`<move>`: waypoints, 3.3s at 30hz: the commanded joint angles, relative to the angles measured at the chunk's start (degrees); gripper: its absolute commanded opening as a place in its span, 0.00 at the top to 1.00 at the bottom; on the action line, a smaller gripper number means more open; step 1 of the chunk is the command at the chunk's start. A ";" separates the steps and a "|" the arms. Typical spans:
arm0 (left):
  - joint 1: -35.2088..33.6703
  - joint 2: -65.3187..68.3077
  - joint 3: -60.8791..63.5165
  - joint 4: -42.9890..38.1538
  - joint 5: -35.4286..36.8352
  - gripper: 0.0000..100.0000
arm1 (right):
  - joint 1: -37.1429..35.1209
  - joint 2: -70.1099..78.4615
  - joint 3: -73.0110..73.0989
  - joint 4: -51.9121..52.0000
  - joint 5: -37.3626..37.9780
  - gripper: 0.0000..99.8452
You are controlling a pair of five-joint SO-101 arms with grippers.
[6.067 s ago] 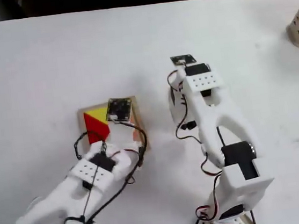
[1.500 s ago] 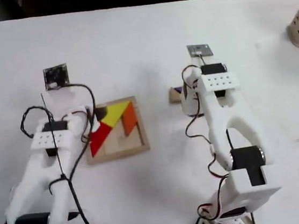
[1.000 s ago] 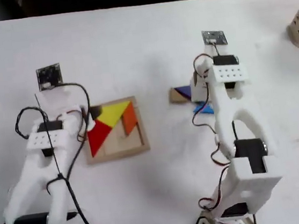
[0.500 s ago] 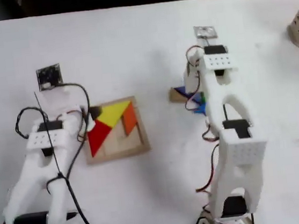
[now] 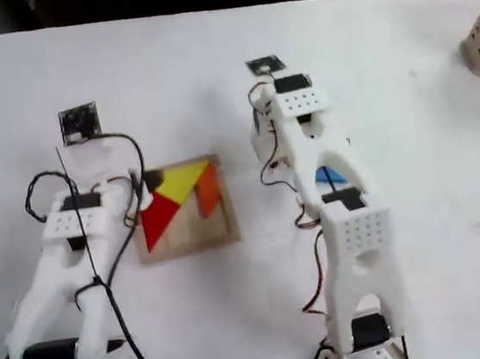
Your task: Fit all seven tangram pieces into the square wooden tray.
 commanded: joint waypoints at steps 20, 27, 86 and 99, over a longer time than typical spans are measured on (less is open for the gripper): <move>-0.22 -0.13 -2.55 -1.32 0.26 0.69 | 0.92 5.67 -9.41 -0.22 4.31 0.98; -0.40 -0.13 -2.64 -1.32 0.26 0.69 | -0.04 2.15 -10.02 7.34 4.57 0.98; -2.42 -0.57 -4.22 0.35 4.13 0.69 | -15.60 -44.09 28.92 -1.71 1.32 0.82; 15.52 -7.87 -5.89 5.01 4.75 0.95 | 0.66 -45.93 51.96 -20.70 1.32 0.98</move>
